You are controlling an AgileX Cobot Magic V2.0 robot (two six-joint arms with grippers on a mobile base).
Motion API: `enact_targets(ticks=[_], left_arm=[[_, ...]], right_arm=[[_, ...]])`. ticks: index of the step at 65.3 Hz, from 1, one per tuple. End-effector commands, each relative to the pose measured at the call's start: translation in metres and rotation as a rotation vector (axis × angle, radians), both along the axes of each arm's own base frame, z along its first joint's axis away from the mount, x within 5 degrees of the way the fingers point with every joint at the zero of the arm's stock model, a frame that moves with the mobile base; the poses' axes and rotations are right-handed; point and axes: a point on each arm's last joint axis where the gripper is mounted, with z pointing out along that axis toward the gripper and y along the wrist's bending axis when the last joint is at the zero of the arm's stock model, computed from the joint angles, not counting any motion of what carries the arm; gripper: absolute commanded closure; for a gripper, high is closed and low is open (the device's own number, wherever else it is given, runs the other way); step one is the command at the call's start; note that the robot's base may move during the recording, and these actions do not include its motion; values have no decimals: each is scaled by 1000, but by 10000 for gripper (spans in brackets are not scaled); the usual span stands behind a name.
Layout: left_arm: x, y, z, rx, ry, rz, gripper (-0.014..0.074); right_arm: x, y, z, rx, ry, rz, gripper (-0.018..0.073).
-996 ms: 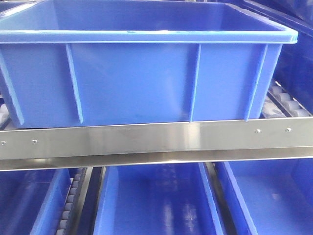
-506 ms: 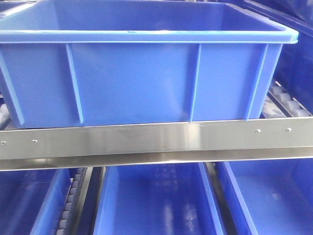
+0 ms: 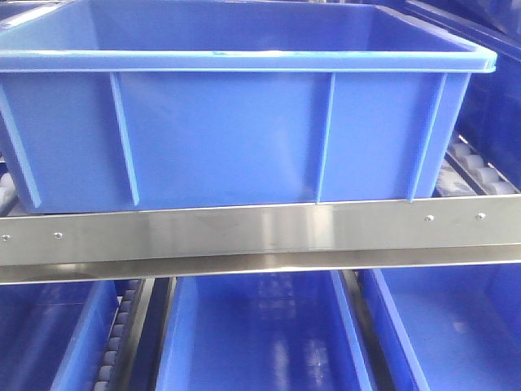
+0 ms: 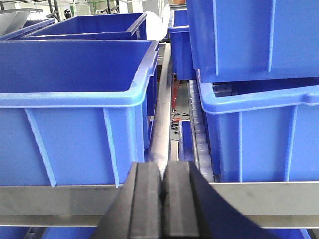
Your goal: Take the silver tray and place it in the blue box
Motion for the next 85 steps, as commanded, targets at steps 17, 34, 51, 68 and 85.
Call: enact_targets(ticks=[17, 34, 51, 68, 85], left_arm=[[0, 4, -18, 48, -135, 110, 602], [2, 13, -60, 95, -179, 278, 602], [6, 14, -78, 154, -181, 303, 602], [6, 14, -78, 172, -185, 303, 602], [6, 14, -78, 172, -185, 303, 602]], right_arm=[[-4, 0, 16, -5, -138, -5, 503], [-4, 0, 16, -5, -138, -5, 503], [-4, 0, 16, -5, -138, -5, 503], [-4, 0, 16, -5, -138, -5, 503], [-4, 0, 16, -5, -138, -5, 503]])
